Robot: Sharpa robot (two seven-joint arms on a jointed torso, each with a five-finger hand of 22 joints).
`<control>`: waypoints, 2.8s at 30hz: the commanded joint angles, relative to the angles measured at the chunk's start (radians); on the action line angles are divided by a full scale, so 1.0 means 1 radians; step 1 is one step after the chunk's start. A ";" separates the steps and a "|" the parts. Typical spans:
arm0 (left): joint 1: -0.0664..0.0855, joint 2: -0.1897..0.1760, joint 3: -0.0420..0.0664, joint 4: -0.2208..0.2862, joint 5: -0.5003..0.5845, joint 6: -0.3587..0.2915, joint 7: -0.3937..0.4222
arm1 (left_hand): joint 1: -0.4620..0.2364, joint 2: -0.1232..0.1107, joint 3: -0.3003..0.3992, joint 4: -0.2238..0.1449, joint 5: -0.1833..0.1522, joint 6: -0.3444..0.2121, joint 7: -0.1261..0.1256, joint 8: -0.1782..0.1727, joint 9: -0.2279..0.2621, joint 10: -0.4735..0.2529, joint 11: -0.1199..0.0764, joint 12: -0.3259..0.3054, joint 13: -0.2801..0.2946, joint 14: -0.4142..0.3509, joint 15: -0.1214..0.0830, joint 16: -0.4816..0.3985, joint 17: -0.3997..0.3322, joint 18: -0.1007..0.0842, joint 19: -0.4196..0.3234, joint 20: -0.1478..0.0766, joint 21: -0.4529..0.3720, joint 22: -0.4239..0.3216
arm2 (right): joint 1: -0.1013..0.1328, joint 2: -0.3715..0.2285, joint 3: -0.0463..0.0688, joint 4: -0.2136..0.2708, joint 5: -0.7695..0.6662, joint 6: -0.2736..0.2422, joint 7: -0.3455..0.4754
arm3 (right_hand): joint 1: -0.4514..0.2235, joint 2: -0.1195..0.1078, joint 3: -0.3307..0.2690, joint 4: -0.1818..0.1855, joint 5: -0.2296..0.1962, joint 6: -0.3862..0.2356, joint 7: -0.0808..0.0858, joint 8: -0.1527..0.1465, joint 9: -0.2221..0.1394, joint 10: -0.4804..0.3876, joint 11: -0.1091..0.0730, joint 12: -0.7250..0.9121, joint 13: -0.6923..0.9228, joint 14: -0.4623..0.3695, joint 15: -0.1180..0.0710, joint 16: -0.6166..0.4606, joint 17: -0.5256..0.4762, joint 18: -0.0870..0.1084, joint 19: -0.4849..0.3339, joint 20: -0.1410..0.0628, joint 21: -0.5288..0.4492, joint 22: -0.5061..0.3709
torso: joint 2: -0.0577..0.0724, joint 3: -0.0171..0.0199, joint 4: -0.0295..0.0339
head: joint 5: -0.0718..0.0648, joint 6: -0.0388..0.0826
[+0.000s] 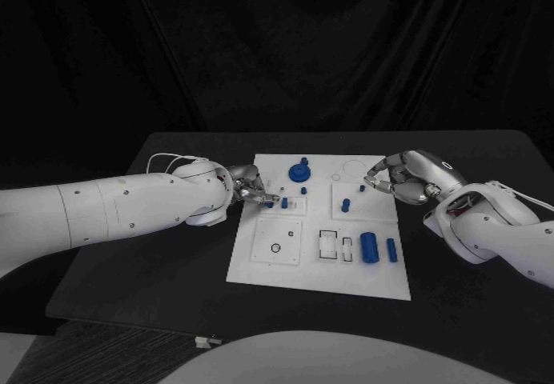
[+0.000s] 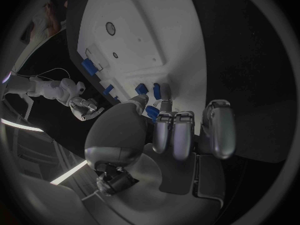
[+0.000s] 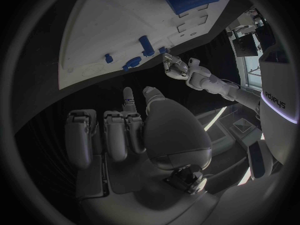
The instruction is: Assemble the parts on the task board
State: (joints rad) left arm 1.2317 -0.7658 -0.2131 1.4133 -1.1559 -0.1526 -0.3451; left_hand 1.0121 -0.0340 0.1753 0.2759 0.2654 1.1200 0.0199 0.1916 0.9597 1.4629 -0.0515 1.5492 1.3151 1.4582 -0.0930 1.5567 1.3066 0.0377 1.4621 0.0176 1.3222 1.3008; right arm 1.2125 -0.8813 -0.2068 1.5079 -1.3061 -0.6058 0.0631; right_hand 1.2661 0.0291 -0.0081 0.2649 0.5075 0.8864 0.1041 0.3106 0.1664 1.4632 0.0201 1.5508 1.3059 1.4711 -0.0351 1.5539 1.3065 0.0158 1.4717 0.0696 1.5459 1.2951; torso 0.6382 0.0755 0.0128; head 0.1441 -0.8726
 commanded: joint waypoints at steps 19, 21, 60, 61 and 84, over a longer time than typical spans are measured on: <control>-0.002 0.006 0.001 -0.002 -0.003 -0.020 0.045 | 0.012 0.026 -0.081 0.011 0.064 -0.001 -0.017 0.084 0.118 0.108 -0.013 0.022 0.256 0.111 -0.018 0.008 0.257 0.012 0.025 -0.013 0.005 0.205 | -0.002 0.000 0.001 0.000 -0.006 -0.006 -0.014 | 0.026 0.000 0.029 0.003 0.035 0.005 0.001 -0.013 0.016 0.108 0.005 0.020 0.265 0.100 -0.008 0.017 0.264 -0.010 0.088 -0.002 0.007 0.268 | 0.000 0.0001 -0.0003 | 0.001 0.000; -0.002 0.005 0.001 -0.002 -0.003 -0.018 0.041 | 0.012 0.026 -0.082 0.012 0.064 -0.002 -0.017 0.085 0.119 0.108 -0.013 0.022 0.256 0.111 -0.018 0.008 0.257 0.012 0.026 -0.013 0.005 0.205 | -0.002 0.000 0.001 0.000 -0.006 -0.006 -0.014 | 0.026 0.000 0.029 0.003 0.035 0.005 0.001 -0.013 0.016 0.108 0.005 0.020 0.265 0.100 -0.008 0.017 0.264 -0.010 0.088 -0.002 0.007 0.268 | 0.000 0.0001 -0.0001 | 0.000 0.000; 0.134 -0.035 0.001 -0.016 -0.273 -0.206 0.665 | 0.503 -0.107 0.079 -0.079 -0.034 -0.348 0.008 -0.130 -0.457 -0.805 0.096 -1.269 -0.794 0.049 0.054 -0.092 0.121 0.029 -0.039 0.056 -0.052 0.182 | 0.067 -0.070 0.001 0.121 -0.006 -0.085 0.017 | 0.016 -0.010 0.031 0.019 0.039 0.012 0.001 -0.015 0.017 0.108 0.005 0.020 0.265 0.100 -0.009 0.017 0.264 -0.005 0.079 -0.003 -0.008 0.262 | -0.003 -0.0009 -0.0004 | -0.032 0.000; 0.127 -0.026 0.001 -0.028 -0.296 -0.198 0.672 | 0.505 -0.110 0.083 -0.081 -0.051 -0.338 0.009 -0.133 -0.488 -0.799 0.090 -1.277 -0.835 0.048 0.048 -0.095 0.117 0.031 -0.040 0.046 -0.059 0.181 | 0.068 -0.073 0.001 0.125 -0.006 -0.084 0.015 | 0.016 -0.011 0.033 0.021 0.037 0.013 -0.001 -0.015 0.018 0.108 0.002 0.020 0.265 0.100 -0.008 0.017 0.264 -0.004 0.076 -0.003 -0.012 0.261 | -0.002 -0.0003 -0.0016 | -0.035 0.000; 0.075 0.099 0.001 -0.138 -0.401 -0.196 0.661 | 0.490 -0.119 0.093 -0.096 -0.055 -0.205 0.069 -0.115 -0.605 -0.670 0.103 -1.203 -0.973 0.050 0.055 -0.090 0.110 0.027 -0.029 0.053 -0.057 0.184 | 0.081 -0.082 0.001 0.150 -0.006 -0.063 -0.011 | 0.013 -0.016 0.046 0.023 0.020 0.018 -0.005 -0.019 0.019 0.084 -0.004 -0.038 0.216 0.090 -0.014 -0.008 0.223 0.009 0.049 -0.007 -0.059 0.242 | 0.020 -0.0417 0.0007 | -0.031 0.000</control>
State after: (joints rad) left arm 1.3082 -0.6751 -0.2127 1.2793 -1.5372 -0.3406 0.3155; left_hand 1.5150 -0.1346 0.2296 0.1941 0.2123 0.9147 0.0859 0.0752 0.3668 0.7962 0.0534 0.3367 0.3518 1.4651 -0.0357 1.4523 1.3065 0.0383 1.4350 0.0699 1.2581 1.3008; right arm 1.2918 -0.9644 -0.2066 1.6587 -1.3061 -0.6663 0.0736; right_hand 1.2659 0.0288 0.0071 0.2801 0.5223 0.8989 0.1021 0.3105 0.1706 1.4632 0.0198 1.5287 1.3059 1.4632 -0.0431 1.5535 1.3065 0.0161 1.4666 0.0643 1.5004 1.2951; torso 0.6535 0.0437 0.0115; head 0.1161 -0.8726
